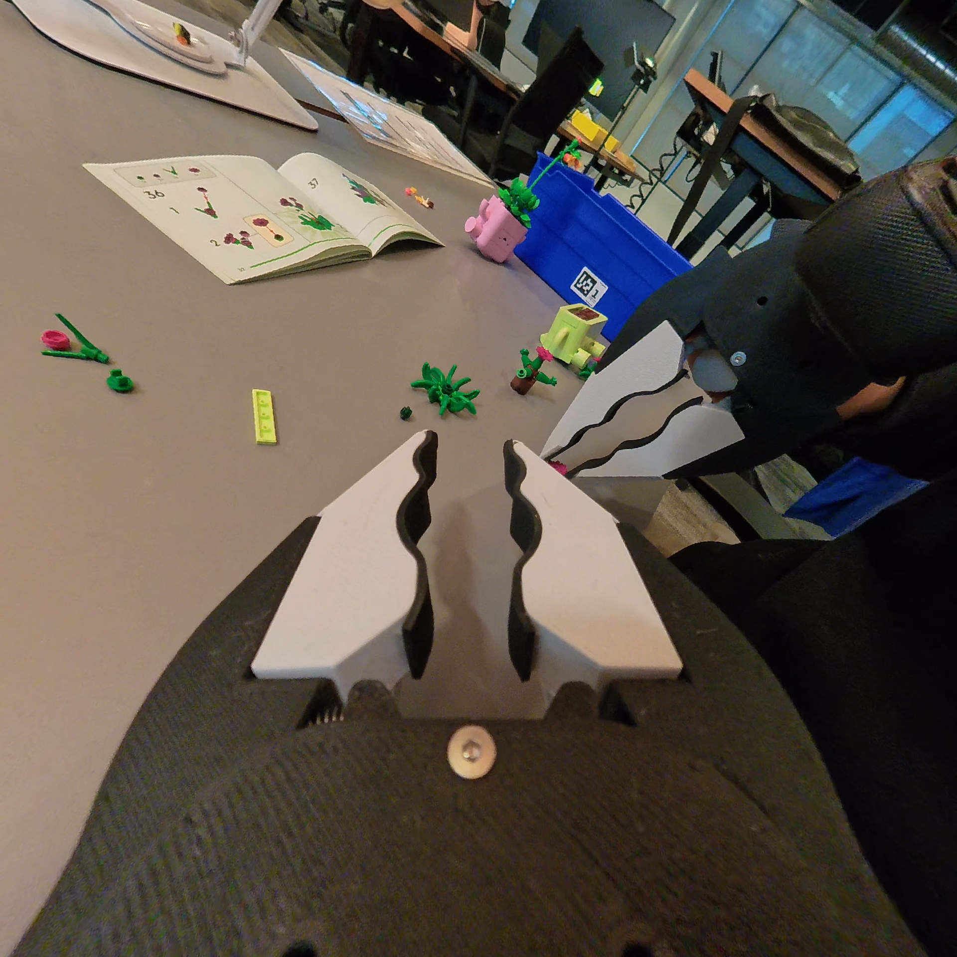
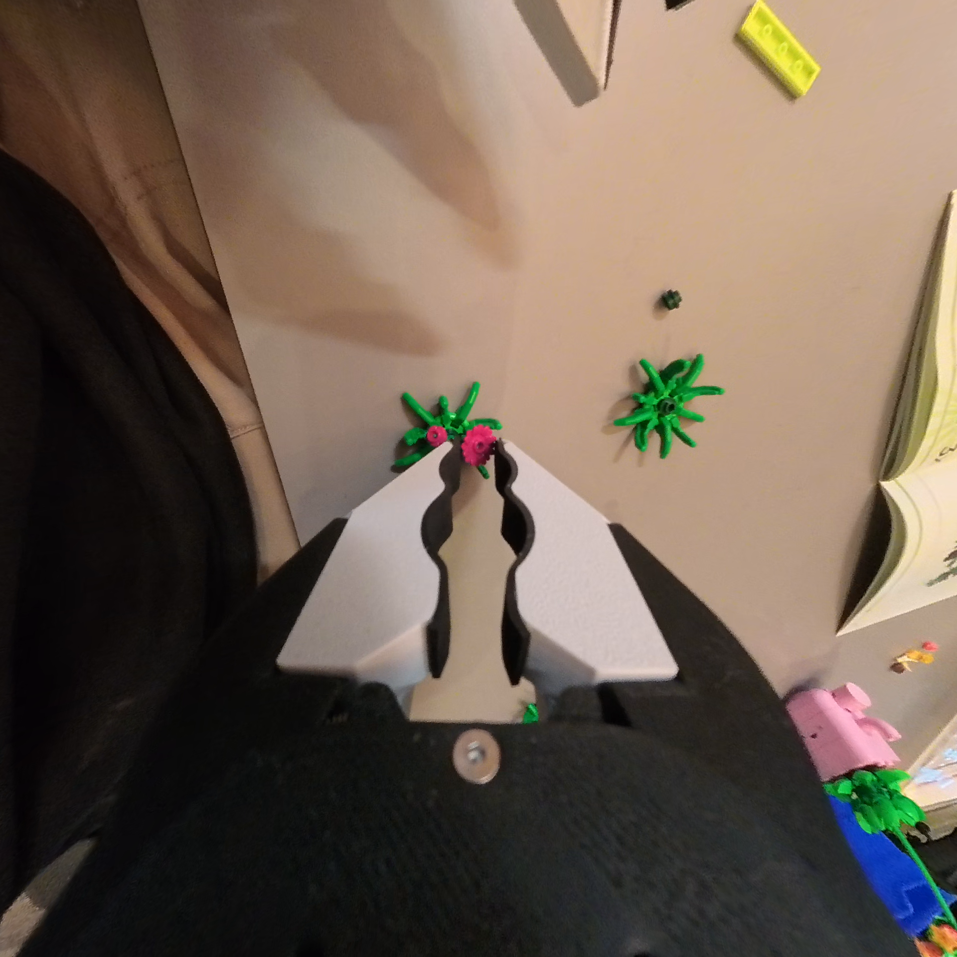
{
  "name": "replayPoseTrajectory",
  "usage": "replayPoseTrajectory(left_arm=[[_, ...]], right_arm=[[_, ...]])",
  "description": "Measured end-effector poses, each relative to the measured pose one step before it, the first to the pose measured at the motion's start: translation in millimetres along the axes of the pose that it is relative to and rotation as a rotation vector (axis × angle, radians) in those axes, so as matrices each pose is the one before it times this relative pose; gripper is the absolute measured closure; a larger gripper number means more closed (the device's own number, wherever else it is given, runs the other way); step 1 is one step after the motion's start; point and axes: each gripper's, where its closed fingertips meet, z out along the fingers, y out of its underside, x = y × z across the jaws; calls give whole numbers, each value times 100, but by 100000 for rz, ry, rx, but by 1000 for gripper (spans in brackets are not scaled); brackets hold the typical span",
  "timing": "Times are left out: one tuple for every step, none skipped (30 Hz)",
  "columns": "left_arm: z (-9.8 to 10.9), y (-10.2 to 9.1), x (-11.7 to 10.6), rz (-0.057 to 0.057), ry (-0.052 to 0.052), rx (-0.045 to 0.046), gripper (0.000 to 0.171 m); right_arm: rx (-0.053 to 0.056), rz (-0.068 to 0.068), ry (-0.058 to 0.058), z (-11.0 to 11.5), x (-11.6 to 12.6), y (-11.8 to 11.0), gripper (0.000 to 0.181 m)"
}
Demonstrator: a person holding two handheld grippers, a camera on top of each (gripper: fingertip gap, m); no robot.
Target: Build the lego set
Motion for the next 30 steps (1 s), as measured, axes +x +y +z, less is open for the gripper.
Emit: replayPoseTrajectory(left_arm=[[8,0,-3,12,-7,-19,148],[-6,8,-3,-16,0,22,148],[-5,-9,-12,-59,11,-2,148],[1,1,-4,-100,21,18,148],[-1,-4,-5,-113,66,27,148],[-8,-5,-7,-96,50,55,148],[-1,-16,-6,-98,35,54,148],[-2,-3,-9,-109,41,15,148],[-1,5,-4,-68,32,-8,148],[2,9,-3,-33,-2,-3,148],[-3,-4,-4,-16,21,-5,148],[1,-3,-1,0,-5,19,148],[-1,3,-3,-35,-40,-20,148],[14,7,-10,-40,17,-69,148],[-4,8,2,-32,0,-56,148],[2,-4,0,1,3,27,148],[-5,-5,-8,36,-48,57,148],[2,2,10,82,-46,-10,148],[5,12,-2,92,-118,-106,148],[6,21,-5,95,-103,-112,148],[14,8,1,114,-77,-100,148],[0,19,-2,100,-88,-73,148],[9,13,10,109,-84,-79,148],[5,11,-3,121,-110,-99,148],[16,17,-1,86,-75,-103,148],[6,9,10,62,-50,-87,148],[-1,11,0,37,-47,-46,148],[0,-12,0,34,-18,29,148],[-6,-3,1,-3,-2,44,148],[-11,-3,0,-45,31,12,148]], right_arm=[[-122,-57,-122,15,-11,-2,171],[-67,-124,-78,17,1,4,171],[-33,-14,-80,27,-16,8,171],[93,42,-84,27,-11,-4,171],[193,21,-149,14,1,7,171],[303,70,-134,7,-12,5,171],[317,136,-163,1,-5,1,171],[188,259,-218,18,-5,0,171],[222,216,-163,8,1,1,171],[283,237,-94,7,-11,1,171],[303,145,15,16,-5,0,171],[382,-71,213,2,-1,3,171],[406,-95,373,-2,-5,1,171],[465,-133,447,-3,-5,7,171],[536,-197,414,2,-5,-3,171],[509,63,304,-4,6,11,171],[357,290,142,-6,-7,3,171],[265,5,143,-3,-3,4,171],[249,-200,179,5,-1,-5,171],[158,-33,87,-4,4,-9,171],[125,-10,70,4,-2,-3,171],[154,-179,159,-2,-5,8,171],[124,-75,156,1,0,-2,171],[63,-183,224,5,1,-6,171],[19,-421,369,-7,-4,2,171],[-103,-438,500,-2,12,-8,171],[-226,-413,609,-12,11,-5,171],[-304,-402,616,-6,8,-7,171],[-289,-155,474,-5,22,-4,171],[-103,46,204,-3,24,-13,171]])
